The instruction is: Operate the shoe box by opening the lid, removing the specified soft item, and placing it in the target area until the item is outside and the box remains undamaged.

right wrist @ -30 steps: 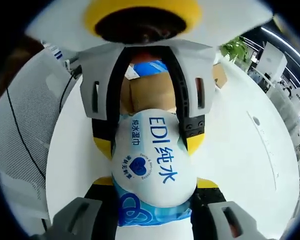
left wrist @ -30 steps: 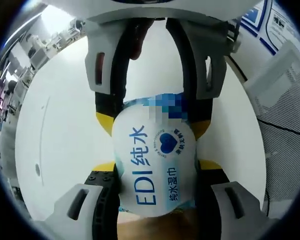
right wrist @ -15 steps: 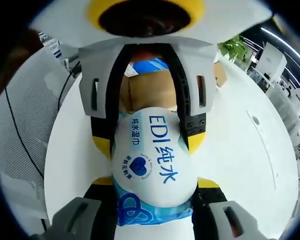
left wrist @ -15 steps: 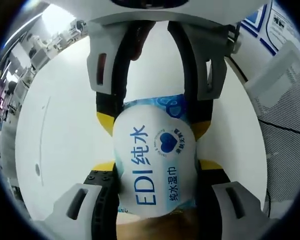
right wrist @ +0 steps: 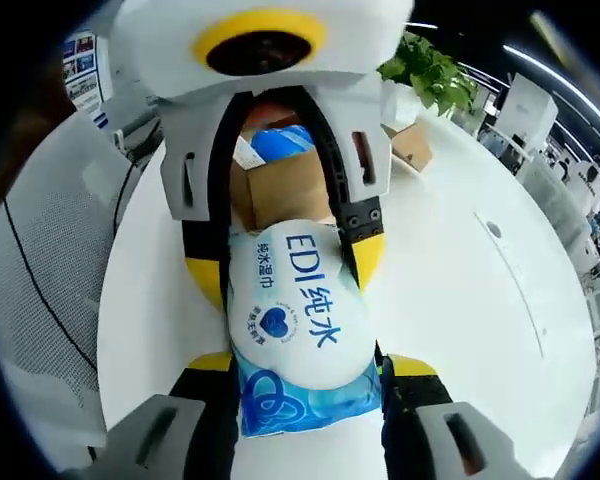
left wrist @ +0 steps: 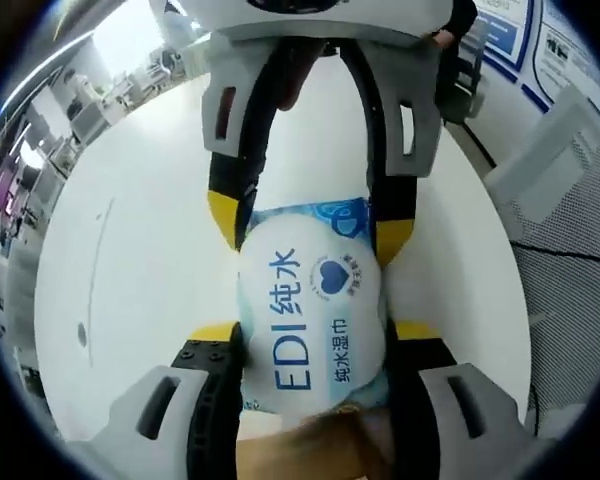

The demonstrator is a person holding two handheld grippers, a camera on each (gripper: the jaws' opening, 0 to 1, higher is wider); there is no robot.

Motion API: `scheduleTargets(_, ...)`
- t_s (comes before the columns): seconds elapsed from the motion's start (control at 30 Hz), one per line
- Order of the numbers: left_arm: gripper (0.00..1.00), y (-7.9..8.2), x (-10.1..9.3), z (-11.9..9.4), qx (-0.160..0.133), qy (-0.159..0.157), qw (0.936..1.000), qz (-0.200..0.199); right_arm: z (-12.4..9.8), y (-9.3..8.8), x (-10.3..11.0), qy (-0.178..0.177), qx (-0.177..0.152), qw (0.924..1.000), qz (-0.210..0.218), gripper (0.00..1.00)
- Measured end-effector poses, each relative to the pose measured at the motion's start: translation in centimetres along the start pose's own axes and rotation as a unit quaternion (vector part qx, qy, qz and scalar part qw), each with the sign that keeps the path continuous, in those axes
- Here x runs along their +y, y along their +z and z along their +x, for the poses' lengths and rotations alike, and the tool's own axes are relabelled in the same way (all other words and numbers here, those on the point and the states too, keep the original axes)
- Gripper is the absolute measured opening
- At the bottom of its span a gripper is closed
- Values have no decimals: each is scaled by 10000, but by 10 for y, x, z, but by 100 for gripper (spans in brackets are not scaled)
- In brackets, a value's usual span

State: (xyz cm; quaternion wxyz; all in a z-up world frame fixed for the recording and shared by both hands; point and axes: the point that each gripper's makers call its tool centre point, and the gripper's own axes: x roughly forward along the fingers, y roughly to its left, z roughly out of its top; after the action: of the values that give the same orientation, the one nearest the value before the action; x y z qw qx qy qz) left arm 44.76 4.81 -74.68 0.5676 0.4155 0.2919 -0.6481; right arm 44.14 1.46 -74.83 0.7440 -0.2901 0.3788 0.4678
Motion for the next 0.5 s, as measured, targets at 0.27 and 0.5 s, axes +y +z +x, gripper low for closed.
scheduleTargets(0.27,58,-1,7,-39,-507,318,9971,-466,-26,11,-6,-282,-299,9981,465,57)
scheduleTargets(0.5,59,-15,8,-74,-938,654,9866,-1167,-44,25,-4,-465,-671,9924,926,59)
